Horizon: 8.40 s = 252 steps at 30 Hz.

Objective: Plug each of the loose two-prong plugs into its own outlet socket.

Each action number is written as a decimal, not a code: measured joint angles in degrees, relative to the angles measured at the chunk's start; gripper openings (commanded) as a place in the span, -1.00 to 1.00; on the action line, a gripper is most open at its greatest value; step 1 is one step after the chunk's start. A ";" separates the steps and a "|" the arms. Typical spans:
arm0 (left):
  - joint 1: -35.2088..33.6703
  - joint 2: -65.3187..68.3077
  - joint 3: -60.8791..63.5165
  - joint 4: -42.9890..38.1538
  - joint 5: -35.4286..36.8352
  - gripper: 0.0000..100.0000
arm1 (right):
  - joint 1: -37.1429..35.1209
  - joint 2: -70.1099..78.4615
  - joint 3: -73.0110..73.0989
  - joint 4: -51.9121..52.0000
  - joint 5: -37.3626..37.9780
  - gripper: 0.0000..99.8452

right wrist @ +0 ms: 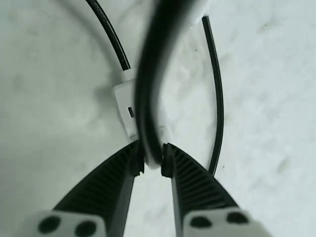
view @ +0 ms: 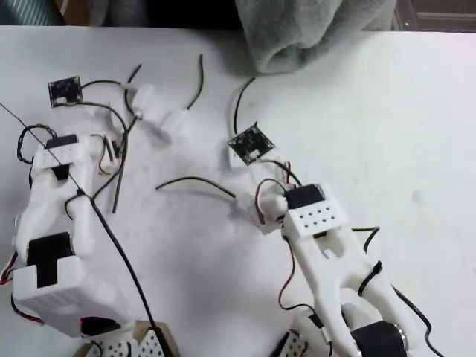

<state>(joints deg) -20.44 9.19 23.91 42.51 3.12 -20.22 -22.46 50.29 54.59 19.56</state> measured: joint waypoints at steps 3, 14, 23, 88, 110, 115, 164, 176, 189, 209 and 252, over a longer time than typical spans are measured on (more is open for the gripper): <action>0.00 0.00 0.00 0.00 0.00 -0.62 | -0.09 -0.09 -0.09 0.00 0.00 -0.63; 0.00 0.00 0.00 0.00 0.00 -0.62 | -10.90 0.97 -0.44 -0.26 0.09 -0.54; 0.00 0.00 0.00 0.00 0.00 -0.62 | -9.49 3.52 -0.44 -5.54 0.09 -0.54; 0.00 0.00 0.09 0.00 0.00 -0.62 | -5.54 45.98 -68.40 13.19 28.22 -0.93; 0.00 0.00 0.09 0.00 0.00 -0.62 | -6.15 75.69 -95.65 -7.65 33.05 -0.90; 0.00 0.00 0.09 0.00 0.00 -0.62 | -6.33 77.80 -103.91 1.32 32.62 -0.62; 0.00 0.00 0.09 0.00 0.00 -0.62 | -2.55 90.46 -126.51 40.62 -16.00 -0.89; 0.00 0.00 0.09 0.00 0.00 -0.62 | -0.35 80.26 -127.03 43.52 -11.60 -0.89; 0.00 0.00 0.09 0.00 0.00 -0.62 | 5.71 51.60 -121.23 43.52 -3.52 -0.89; 0.00 0.00 0.09 0.00 0.00 -0.62 | 0.53 -3.08 -43.60 39.03 -2.90 -0.89; 0.00 0.00 0.09 0.00 0.00 -0.62 | -2.99 -14.24 7.56 11.87 9.41 -0.50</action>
<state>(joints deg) -20.44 9.19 24.00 42.51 3.12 -23.21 -36.70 57.85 66.46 28.97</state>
